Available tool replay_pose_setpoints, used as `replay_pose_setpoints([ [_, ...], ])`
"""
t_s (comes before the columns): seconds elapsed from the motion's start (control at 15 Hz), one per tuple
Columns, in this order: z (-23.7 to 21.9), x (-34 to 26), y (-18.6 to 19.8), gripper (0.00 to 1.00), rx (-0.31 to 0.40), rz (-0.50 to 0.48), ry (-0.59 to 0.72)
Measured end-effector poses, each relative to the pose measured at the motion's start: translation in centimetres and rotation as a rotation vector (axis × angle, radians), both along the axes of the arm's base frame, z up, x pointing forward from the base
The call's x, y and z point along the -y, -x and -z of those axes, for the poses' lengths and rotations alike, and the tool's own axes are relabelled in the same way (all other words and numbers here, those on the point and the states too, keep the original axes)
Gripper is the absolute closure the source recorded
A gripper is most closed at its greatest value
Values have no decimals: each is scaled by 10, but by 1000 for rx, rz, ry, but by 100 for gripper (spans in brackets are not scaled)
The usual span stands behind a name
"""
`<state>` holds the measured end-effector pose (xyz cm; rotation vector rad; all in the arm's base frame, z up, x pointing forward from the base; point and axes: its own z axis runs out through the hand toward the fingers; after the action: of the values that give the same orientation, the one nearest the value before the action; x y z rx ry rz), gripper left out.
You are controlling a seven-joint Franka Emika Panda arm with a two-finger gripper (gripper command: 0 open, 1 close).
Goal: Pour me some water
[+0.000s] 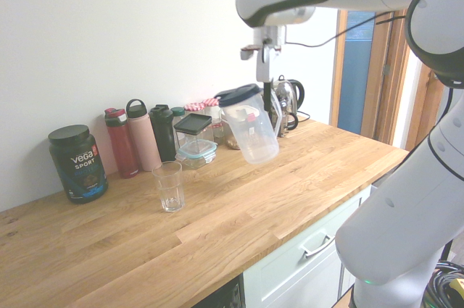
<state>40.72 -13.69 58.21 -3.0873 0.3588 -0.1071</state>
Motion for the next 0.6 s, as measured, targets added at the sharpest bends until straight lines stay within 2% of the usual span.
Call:
replay_pose_setpoints([
  [0.27,35,31,2,100,97,202,-47],
  [0.6,85,44,2,100,267,428,-53],
])
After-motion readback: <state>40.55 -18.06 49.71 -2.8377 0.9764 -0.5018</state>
